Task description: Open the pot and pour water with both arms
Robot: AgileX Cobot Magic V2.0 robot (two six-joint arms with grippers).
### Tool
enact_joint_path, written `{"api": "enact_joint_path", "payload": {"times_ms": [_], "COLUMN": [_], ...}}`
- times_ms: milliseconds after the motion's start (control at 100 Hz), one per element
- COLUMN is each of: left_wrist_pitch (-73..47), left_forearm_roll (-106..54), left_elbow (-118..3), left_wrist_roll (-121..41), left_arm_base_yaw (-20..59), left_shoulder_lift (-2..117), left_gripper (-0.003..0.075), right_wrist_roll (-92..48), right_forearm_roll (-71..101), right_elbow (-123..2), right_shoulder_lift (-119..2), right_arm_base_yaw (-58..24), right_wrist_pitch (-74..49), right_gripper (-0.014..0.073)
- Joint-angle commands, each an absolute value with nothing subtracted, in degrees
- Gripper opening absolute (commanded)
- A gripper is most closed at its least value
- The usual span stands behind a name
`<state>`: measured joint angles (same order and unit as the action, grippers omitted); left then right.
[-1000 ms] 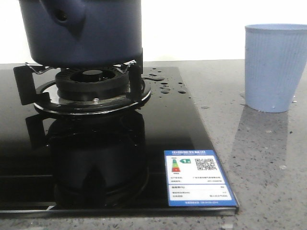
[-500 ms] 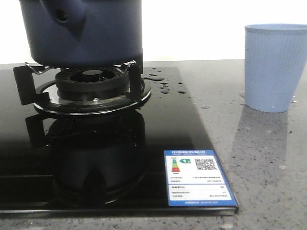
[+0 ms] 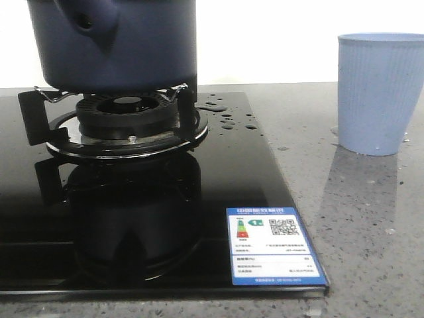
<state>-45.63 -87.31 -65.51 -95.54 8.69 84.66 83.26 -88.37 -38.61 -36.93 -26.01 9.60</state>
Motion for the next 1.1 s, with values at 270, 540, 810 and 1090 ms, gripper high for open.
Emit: {"api": "enact_joint_path", "payload": {"times_ms": [270, 540, 810, 1090], "left_wrist_pitch": [-47.80, -47.42, -46.27, -36.33], "left_forearm_roll": [-92.67, -93.06, -93.08, -85.37], "left_elbow": [-67.44, -67.44, -67.44, -57.85], "left_wrist_roll": [-95.55, -95.45, -89.67, -85.87], "left_arm_base_yaw": [8.98, 8.98, 5.70, 4.11], "left_shoulder_lift": [83.99, 83.35, 72.85, 47.48], "left_gripper": [0.0335, 0.0622, 0.0347, 0.0048], "right_wrist_roll": [83.20, 83.20, 82.93, 82.92], "right_forearm_roll": [-88.23, -88.13, -88.25, -96.10], "right_elbow": [-40.15, -40.15, -40.28, -39.89], "right_shoulder_lift": [-36.84, -36.84, -35.92, -25.30], "right_arm_base_yaw": [-25.57, -25.57, -25.57, -25.57], "right_wrist_pitch": [11.09, 11.18, 11.18, 10.15], "right_gripper": [-0.0069, -0.0069, -0.0069, -0.0064]}}
